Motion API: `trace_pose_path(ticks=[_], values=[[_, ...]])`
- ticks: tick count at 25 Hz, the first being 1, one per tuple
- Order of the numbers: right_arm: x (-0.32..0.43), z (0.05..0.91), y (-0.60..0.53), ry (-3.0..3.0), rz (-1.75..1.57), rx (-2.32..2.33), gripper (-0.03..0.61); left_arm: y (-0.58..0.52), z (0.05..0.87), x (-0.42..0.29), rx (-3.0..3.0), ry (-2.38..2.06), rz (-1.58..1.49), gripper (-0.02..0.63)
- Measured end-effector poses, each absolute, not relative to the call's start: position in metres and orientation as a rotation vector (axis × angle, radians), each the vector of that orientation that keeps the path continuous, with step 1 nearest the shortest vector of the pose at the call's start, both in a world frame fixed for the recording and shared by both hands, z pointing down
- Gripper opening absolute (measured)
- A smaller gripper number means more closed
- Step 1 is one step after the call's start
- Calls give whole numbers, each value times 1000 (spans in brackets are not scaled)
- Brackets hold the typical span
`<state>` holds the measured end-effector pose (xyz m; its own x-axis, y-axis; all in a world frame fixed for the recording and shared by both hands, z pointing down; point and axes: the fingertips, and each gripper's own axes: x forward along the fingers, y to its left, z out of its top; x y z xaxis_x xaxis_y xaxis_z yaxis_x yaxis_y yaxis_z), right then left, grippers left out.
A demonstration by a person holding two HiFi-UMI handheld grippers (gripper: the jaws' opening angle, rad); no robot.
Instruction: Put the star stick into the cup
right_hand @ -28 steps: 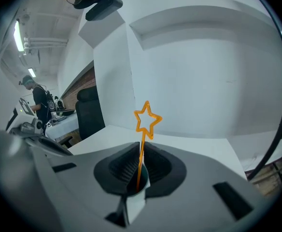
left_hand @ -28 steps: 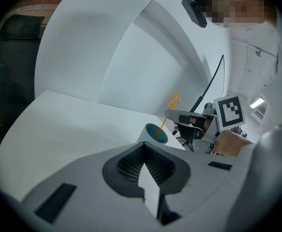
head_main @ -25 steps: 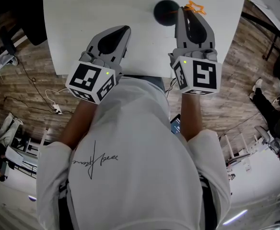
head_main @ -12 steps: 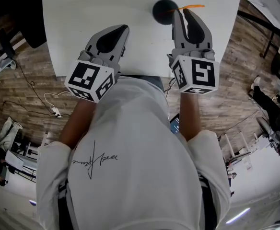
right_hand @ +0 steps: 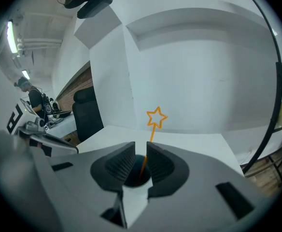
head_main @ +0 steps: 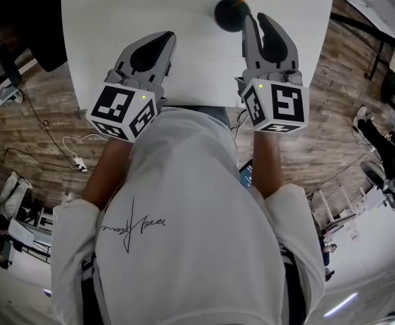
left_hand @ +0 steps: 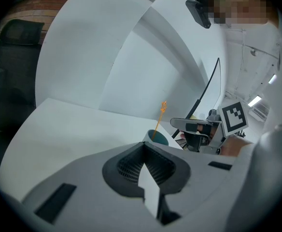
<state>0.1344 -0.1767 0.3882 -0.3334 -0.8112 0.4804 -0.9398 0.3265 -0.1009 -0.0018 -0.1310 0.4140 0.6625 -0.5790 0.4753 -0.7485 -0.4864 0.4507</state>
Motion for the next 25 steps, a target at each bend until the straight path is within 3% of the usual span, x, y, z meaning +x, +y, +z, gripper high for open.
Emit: trace_pose_path(ticks=[25], values=[[120, 352, -125, -2264, 478, 1651, 69, -105, 389, -40, 2358, -974, 268, 8]])
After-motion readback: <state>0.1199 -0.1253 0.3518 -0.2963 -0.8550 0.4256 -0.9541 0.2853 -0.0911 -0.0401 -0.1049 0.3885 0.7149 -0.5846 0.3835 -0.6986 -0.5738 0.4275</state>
